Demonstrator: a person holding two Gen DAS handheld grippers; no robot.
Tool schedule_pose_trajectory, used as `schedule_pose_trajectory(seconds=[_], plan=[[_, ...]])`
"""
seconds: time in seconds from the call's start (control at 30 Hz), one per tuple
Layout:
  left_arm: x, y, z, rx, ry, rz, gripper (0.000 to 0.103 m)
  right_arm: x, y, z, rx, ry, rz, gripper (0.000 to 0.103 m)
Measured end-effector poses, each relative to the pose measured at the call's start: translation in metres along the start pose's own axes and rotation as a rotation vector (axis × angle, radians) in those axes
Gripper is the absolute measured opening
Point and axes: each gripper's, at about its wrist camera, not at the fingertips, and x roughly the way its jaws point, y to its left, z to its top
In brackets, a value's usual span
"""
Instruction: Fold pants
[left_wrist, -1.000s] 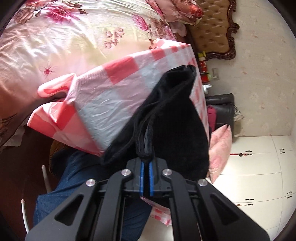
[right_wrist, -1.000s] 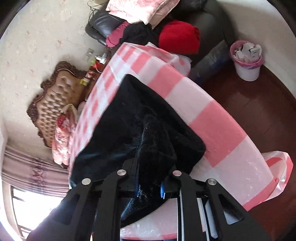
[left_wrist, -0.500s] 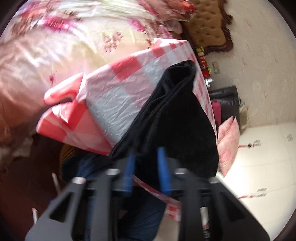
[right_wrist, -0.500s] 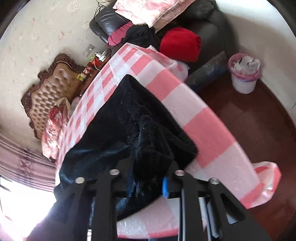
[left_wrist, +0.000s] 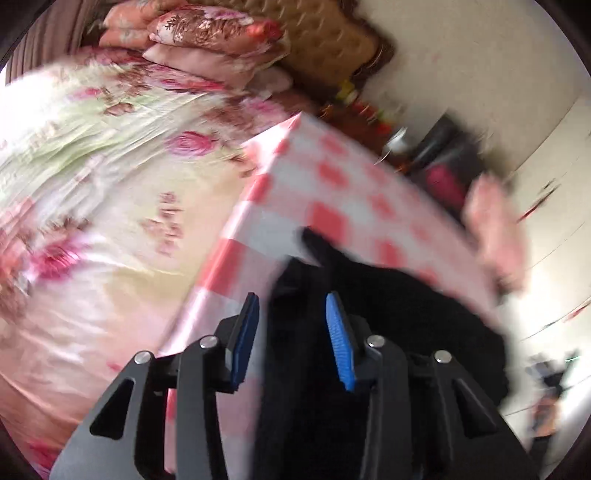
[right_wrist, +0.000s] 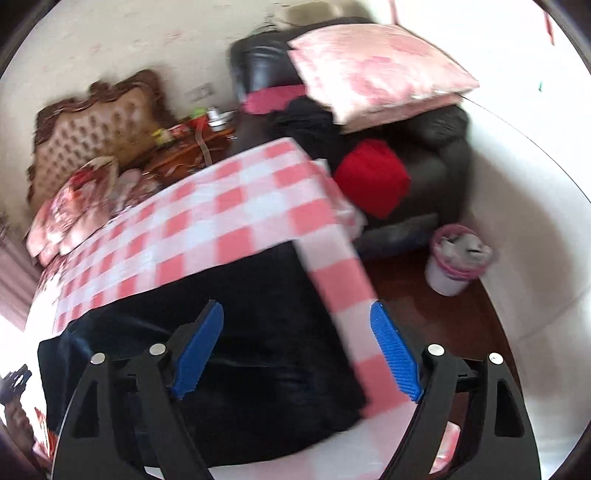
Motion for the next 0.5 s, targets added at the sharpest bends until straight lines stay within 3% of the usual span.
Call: schedule_pose_trajectory(seconds=[0.03, 0.1, 0.2, 0.33, 0.5], plan=[[0.013, -0.001, 0.004, 0.036, 0.051, 0.001, 0.039, -0.002, 0.009, -0.002, -0.012, -0.005, 0.007, 0.086], [0.031, -0.003, 0.009, 0.137, 0.101, 0.078, 0.039, -0.002, 0.021, -0.012, -0.036, 0.004, 0.01, 0.087], [0.051, -0.006, 0.017, 0.25, 0.135, 0.073, 0.039, 0.003, 0.029, -0.023, -0.035, 0.031, -0.012, 0.087], [0.073, -0.012, 0.03, 0.356, 0.117, 0.126, 0.042, 0.012, 0.035, -0.032, -0.007, 0.068, -0.033, 0.087], [0.077, -0.016, 0.037, 0.396, 0.054, 0.23, 0.066, 0.016, 0.038, -0.036, -0.046, 0.074, -0.087, 0.087]])
